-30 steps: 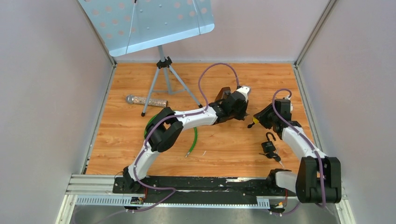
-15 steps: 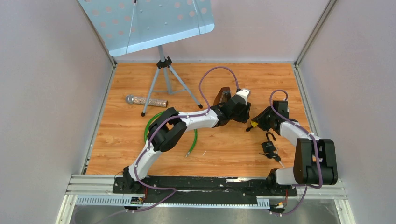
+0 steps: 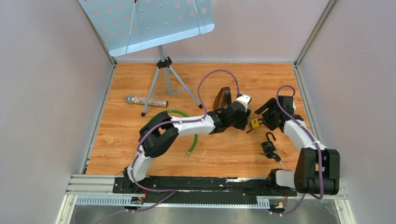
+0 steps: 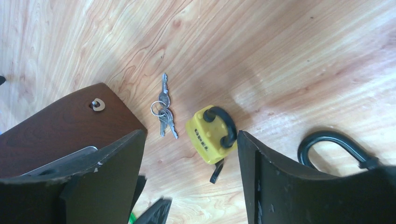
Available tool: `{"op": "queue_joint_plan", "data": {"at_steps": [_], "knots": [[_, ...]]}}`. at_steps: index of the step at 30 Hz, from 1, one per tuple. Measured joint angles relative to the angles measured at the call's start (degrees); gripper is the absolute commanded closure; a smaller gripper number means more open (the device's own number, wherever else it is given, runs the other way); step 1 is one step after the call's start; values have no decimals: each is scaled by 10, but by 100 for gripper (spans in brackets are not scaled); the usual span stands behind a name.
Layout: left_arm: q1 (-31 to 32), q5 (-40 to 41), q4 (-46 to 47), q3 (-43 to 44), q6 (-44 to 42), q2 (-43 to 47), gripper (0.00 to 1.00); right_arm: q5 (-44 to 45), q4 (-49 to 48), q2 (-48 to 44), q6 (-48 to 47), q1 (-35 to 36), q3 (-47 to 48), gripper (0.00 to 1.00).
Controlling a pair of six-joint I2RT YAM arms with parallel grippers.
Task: Lock with the key
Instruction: Place the key at the center of the board, then pick up the lock from the center of the board.
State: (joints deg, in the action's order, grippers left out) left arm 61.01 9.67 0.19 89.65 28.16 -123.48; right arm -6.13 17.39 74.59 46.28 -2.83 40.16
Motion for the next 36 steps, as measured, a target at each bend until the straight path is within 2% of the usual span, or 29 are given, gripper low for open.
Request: {"op": "queue_joint_plan", "data": {"at_steps": [6,10,14,15,17,19,24,31,33,36], "knots": [[24,30,-10,-78,3,109,44,60,75,-52,0,-2,5,2],[31,51,-25,-135,20,183,39,101,128,-112,3,-3,-2,0],[32,67,-44,-184,35,237,25,130,156,-177,18,-3,-40,0],[32,71,-52,-196,38,248,14,134,161,-181,23,-3,-50,0],[31,76,-63,-215,41,268,5,141,169,-173,33,-4,-69,0],[31,80,-68,-242,48,293,1,143,181,-148,36,-4,-78,0],[31,80,-74,-301,51,361,0,143,192,-103,36,-4,-79,2],[31,80,-75,-316,50,410,0,125,219,-97,64,3,-82,9],[31,81,-75,-320,50,415,0,111,234,-111,85,18,-88,2],[31,81,-75,-327,50,416,0,100,259,-145,113,60,-95,0]]}}
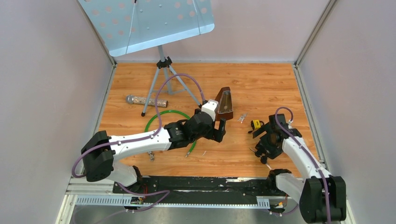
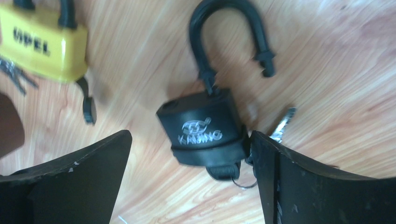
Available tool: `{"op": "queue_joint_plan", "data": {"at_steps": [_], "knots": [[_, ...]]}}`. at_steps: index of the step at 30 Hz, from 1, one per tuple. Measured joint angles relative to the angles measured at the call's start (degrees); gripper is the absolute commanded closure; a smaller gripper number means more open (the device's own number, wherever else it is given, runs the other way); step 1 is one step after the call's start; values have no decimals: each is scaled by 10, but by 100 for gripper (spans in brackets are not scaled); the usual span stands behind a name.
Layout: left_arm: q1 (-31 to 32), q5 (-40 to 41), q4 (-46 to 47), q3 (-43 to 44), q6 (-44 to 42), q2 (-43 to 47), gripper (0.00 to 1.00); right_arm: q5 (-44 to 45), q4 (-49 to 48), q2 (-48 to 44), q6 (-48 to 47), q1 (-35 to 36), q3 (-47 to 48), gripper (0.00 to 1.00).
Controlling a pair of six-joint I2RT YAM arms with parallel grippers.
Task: Lock with the key
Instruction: Pick up the lock from the center of the board.
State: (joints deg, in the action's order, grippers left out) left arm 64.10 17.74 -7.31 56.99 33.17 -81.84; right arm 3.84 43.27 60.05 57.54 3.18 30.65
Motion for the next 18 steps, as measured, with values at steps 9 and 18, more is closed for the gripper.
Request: {"op": "queue_joint_plan", "data": {"at_steps": [9,18], "knots": [[0,3,-2,-22,0,0,0,55,33,-12,33,42,-2,9],[0,11,-2,-22,0,0,0,114,46,64,59,85,22,28]]}}
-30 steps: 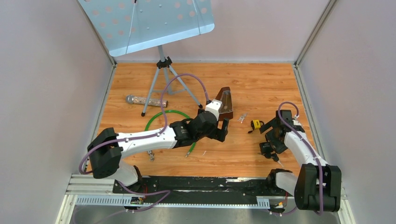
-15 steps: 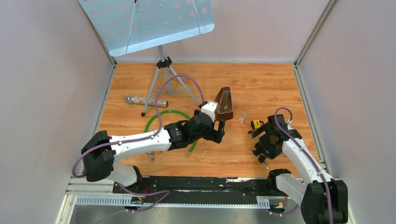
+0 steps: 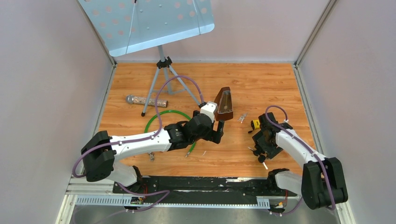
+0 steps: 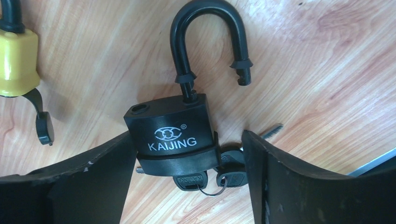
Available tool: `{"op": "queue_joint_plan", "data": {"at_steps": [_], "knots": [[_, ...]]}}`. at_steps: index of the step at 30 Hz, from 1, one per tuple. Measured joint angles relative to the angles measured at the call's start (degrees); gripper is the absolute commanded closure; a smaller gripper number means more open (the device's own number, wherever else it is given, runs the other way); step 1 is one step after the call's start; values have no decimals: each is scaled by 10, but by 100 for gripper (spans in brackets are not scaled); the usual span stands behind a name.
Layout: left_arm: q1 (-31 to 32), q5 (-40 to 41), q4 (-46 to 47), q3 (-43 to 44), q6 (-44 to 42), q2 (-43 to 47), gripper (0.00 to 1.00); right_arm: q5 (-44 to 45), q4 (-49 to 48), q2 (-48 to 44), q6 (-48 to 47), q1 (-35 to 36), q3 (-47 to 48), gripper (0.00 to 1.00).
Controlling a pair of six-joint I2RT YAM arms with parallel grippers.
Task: Lock with the key
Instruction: Pick up the lock from the center of the board.
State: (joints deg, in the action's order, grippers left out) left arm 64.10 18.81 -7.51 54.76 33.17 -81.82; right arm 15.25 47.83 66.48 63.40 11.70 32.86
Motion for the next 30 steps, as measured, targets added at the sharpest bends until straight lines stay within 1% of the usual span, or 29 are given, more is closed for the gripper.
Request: {"op": "queue_joint_plan", "data": {"at_steps": [4,9,10,13,16,20,24,27,30], "knots": [[0,9,0,-1,0,1,0,7,-2,14,3,10,5,45],[0,20,-1,-9,0,14,0,10,-3,14,4,14,6,61],[0,22,-1,-9,0,16,0,10,-3,14,3,14,6,63],[0,29,-1,-9,1,23,0,10,-2,11,0,17,7,65],[0,35,-1,-12,2,34,0,5,2,-17,-3,25,9,66],[0,34,0,-20,2,54,0,-20,10,-119,-3,37,26,67],[0,14,10,-32,-1,83,0,-40,-5,-224,-14,63,56,68],[0,-9,37,-45,-5,103,0,-55,-25,-270,-20,91,79,69],[0,-39,86,-64,-14,120,0,-64,-45,-290,-18,118,96,70]]}}
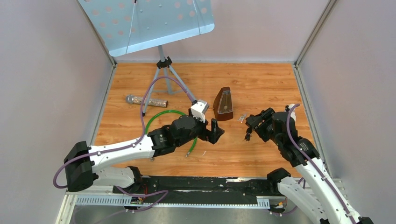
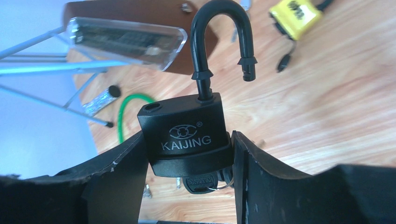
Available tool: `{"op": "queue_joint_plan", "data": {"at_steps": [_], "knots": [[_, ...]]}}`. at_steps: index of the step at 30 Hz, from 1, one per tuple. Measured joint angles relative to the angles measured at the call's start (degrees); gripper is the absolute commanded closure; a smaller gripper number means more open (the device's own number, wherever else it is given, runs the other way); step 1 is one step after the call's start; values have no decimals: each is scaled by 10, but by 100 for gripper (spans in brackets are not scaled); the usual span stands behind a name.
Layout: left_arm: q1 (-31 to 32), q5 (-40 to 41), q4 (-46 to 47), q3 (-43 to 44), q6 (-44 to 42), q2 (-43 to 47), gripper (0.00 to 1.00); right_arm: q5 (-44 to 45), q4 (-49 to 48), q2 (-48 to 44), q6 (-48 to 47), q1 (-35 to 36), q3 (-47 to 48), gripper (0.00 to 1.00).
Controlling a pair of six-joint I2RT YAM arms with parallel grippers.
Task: Lock with the key
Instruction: Pick up the lock from the center of the board, then lock the lock.
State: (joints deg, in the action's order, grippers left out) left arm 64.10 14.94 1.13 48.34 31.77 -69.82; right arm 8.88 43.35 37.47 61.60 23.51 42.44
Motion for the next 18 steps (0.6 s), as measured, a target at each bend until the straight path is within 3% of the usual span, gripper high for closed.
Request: {"op": "queue_joint_plan", "data": {"at_steps": [10,18], "knots": [[0,-63,174,-29,-46,-1,0,3,-64,28,52,75,33,71],[3,-55,367,-49,-106,-103,4,8,-103,77,135,117,60,72]]}}
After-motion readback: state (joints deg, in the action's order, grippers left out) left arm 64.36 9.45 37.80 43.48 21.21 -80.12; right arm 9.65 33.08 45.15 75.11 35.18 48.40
